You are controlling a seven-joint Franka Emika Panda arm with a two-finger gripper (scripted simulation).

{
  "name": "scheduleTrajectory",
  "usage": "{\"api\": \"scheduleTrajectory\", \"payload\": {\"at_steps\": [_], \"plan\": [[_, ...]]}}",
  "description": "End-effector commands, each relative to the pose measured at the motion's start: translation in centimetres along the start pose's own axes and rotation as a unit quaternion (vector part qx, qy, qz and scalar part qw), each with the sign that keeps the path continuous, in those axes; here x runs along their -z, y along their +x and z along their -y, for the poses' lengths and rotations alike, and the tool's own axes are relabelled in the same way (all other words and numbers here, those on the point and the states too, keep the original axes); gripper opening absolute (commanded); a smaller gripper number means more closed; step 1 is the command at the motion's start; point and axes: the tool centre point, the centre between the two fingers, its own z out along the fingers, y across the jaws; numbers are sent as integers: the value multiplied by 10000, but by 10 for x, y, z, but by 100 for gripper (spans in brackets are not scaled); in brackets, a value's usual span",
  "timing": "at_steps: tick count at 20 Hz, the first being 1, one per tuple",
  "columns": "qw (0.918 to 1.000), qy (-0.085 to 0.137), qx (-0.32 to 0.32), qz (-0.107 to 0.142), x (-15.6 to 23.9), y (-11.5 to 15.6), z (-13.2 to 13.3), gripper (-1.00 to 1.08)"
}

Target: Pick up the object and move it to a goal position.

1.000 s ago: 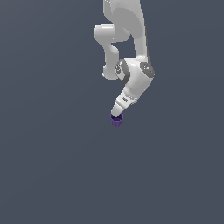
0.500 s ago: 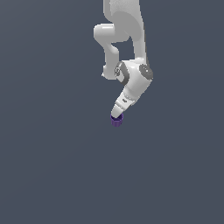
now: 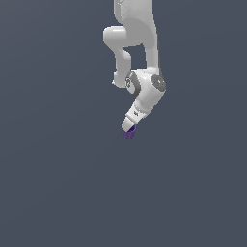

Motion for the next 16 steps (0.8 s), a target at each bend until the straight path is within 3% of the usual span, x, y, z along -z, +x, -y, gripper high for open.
{"api": "scheduleTrajectory", "payload": {"at_steps": [1, 16], "plan": [[10000, 5, -1, 5, -1, 0, 0, -100], [10000, -2, 2, -3, 17, -11, -5, -100]]}}
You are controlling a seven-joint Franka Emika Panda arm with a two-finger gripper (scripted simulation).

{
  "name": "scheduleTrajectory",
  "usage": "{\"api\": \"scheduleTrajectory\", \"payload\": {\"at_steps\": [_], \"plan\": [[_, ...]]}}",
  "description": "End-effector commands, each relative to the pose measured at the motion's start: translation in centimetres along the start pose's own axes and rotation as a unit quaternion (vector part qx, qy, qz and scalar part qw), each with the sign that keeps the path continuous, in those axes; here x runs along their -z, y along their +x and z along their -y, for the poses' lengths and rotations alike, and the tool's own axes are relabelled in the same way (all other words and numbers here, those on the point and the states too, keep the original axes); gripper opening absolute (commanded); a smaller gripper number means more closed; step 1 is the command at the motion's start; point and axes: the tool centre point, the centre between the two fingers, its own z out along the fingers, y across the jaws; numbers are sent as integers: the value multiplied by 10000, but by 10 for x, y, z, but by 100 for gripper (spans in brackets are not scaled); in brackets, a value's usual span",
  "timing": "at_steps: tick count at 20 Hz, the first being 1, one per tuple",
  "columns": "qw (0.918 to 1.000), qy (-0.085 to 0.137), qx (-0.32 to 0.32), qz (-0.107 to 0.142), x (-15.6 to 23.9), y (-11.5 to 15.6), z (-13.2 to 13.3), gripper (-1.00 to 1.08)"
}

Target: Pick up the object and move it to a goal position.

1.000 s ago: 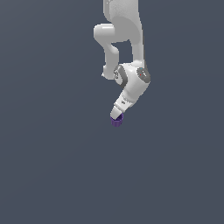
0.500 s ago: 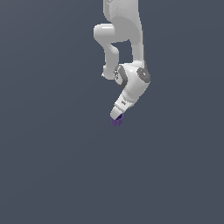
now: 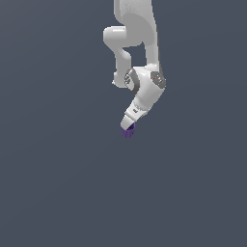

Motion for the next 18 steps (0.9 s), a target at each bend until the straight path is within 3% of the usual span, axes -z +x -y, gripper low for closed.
{"api": "scheduleTrajectory", "payload": {"at_steps": [1, 8, 18], "plan": [[10000, -4, -3, -8, 10, -5, -3, -100], [10000, 3, -1, -12, 52, -32, -16, -100], [10000, 16, 4, -24, 146, -91, -45, -100]]}}
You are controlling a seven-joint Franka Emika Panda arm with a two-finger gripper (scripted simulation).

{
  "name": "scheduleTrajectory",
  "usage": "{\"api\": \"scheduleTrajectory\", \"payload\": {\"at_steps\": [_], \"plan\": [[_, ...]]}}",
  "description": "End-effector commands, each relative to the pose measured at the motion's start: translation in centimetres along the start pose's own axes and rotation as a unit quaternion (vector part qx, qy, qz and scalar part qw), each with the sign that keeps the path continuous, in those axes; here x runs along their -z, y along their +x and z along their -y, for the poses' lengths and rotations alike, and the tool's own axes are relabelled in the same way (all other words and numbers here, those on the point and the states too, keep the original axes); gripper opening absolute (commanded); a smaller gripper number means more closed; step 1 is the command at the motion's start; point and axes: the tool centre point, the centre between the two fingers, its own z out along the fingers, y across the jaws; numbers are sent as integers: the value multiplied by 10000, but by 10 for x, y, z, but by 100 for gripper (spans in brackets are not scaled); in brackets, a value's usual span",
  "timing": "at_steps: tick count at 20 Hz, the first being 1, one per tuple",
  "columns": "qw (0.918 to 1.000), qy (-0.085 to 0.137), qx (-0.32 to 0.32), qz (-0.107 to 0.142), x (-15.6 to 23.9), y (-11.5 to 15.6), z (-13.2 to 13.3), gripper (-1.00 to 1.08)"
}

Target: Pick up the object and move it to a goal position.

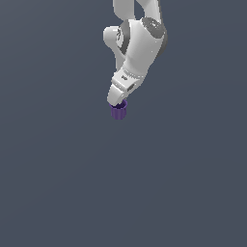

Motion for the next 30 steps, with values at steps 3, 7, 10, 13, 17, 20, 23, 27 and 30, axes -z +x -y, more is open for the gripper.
{"api": "scheduleTrajectory", "payload": {"at_steps": [3, 7, 10, 13, 17, 20, 23, 27, 30], "plan": [[10000, 2, 2, -10, 46, -28, -14, -100], [10000, 3, -1, -9, 85, -53, -27, -100], [10000, 1, -3, -7, 114, -70, -37, -100], [10000, -3, -6, -2, 140, -86, -46, -100], [10000, -8, -10, 4, 168, -102, -56, -100], [10000, -13, -13, 10, 184, -111, -62, -100], [10000, -18, -14, 15, 195, -117, -67, -100], [10000, -20, -15, 17, 204, -122, -71, -100], [10000, -22, -15, 20, 207, -123, -72, -100]]}}
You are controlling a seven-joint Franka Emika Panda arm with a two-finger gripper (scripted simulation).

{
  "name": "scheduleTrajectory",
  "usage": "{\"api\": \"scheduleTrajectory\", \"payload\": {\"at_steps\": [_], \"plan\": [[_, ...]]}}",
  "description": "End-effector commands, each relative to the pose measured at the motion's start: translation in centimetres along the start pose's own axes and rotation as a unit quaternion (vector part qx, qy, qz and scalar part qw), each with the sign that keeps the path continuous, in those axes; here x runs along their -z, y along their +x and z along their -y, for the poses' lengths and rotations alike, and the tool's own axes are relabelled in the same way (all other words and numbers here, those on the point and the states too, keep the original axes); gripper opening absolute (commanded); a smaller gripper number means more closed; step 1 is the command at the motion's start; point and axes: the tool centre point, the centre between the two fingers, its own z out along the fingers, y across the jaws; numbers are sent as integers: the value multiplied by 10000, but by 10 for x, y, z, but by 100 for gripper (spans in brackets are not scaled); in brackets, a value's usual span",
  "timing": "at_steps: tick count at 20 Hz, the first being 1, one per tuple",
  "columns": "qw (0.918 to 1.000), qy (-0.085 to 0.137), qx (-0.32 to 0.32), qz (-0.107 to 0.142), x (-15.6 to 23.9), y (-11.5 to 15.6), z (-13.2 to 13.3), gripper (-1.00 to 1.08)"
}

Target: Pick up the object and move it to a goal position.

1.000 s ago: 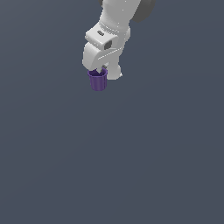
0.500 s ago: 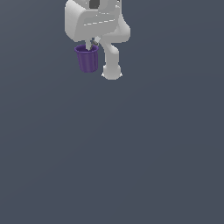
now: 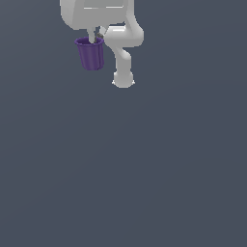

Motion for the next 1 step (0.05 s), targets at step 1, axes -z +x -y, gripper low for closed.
{"api": "scheduleTrajectory", "payload": {"at_steps": [1], "plan": [[10000, -5, 0, -2, 2, -1, -1, -100]]}}
